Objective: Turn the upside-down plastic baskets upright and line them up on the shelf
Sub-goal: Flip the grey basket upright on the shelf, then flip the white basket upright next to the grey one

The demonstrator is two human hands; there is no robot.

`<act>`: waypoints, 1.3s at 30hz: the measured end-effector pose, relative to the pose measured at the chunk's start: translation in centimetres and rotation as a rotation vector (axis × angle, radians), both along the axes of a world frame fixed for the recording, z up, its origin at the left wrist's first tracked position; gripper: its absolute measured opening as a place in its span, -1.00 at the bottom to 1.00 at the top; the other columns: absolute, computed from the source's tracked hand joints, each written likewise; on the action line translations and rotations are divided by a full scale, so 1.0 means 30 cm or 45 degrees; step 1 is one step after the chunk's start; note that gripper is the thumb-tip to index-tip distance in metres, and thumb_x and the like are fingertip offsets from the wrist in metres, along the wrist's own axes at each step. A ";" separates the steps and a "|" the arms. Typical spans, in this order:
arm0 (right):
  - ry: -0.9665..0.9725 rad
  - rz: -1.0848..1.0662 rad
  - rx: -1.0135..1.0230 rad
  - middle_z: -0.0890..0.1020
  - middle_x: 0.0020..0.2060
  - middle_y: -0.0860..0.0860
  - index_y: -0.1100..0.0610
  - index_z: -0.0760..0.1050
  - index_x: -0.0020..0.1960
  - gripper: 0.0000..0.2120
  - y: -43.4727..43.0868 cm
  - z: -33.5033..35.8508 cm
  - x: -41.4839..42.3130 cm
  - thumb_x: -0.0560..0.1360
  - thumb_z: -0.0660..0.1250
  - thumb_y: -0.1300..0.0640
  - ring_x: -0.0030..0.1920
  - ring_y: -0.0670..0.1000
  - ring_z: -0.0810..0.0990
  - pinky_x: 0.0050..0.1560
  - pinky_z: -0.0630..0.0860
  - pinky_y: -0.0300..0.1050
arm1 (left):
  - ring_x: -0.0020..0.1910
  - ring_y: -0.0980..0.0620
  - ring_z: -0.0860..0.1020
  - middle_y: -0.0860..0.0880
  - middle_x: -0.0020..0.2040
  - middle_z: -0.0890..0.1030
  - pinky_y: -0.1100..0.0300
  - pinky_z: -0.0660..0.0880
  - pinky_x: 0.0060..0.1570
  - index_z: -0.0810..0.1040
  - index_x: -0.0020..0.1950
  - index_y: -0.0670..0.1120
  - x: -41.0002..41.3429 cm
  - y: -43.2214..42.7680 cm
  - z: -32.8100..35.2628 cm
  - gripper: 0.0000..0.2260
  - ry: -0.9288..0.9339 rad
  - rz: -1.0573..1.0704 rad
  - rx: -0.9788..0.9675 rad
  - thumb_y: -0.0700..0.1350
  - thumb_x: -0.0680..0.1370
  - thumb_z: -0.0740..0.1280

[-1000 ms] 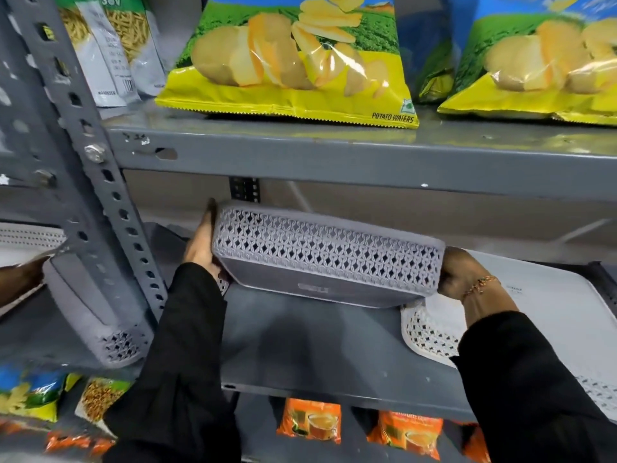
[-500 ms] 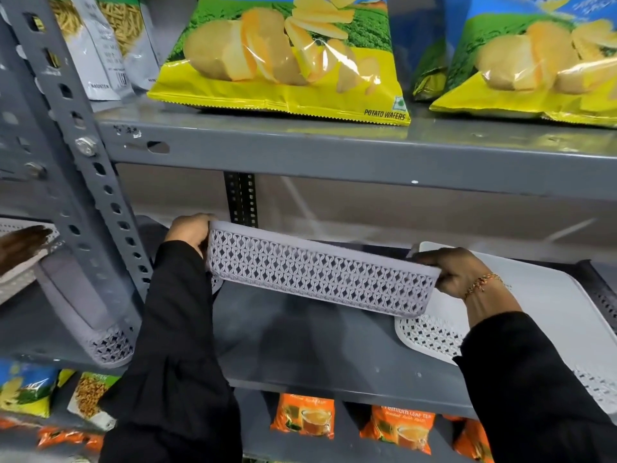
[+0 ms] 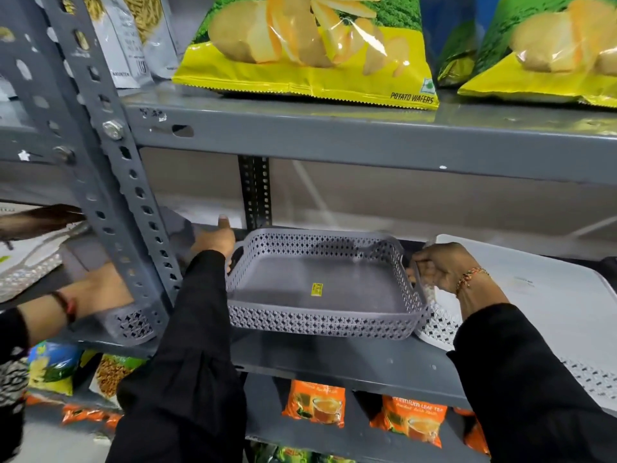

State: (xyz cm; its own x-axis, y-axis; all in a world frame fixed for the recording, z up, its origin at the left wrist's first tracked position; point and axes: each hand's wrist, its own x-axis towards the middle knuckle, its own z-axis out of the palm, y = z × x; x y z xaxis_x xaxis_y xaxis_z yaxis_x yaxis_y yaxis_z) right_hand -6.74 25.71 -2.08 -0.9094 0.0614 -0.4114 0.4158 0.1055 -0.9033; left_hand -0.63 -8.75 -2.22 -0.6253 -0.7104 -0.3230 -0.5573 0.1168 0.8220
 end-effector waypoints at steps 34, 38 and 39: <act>0.257 -0.563 0.938 0.55 0.13 0.36 0.39 0.53 -0.02 -0.66 0.519 -0.039 0.022 0.43 0.12 0.17 0.16 0.33 0.49 -0.02 0.36 -0.04 | -0.03 -0.10 0.45 -0.17 -0.13 0.54 0.15 0.40 -0.10 0.54 -0.17 -0.07 -0.254 0.994 0.033 -0.82 0.460 -0.883 0.420 0.03 0.41 0.29; -0.002 -0.529 1.088 0.38 0.36 0.25 0.28 0.39 0.34 -0.58 0.704 -0.033 0.013 0.52 0.12 0.19 0.37 0.29 0.30 0.30 0.30 0.05 | 0.44 -0.22 0.34 -0.25 0.46 0.35 -0.08 0.20 0.46 0.31 0.45 -0.22 -0.402 1.132 -0.043 -0.27 0.084 -0.882 0.166 0.31 0.51 0.02; -0.036 -0.484 1.088 0.37 0.38 0.25 0.27 0.38 0.36 -0.58 0.732 -0.035 0.001 0.53 0.11 0.18 0.38 0.28 0.29 0.32 0.28 0.05 | 0.49 -0.21 0.26 -0.22 0.52 0.26 -0.09 0.14 0.49 0.22 0.50 -0.21 -0.416 1.135 -0.058 -0.23 0.021 -0.872 0.128 0.33 0.51 -0.03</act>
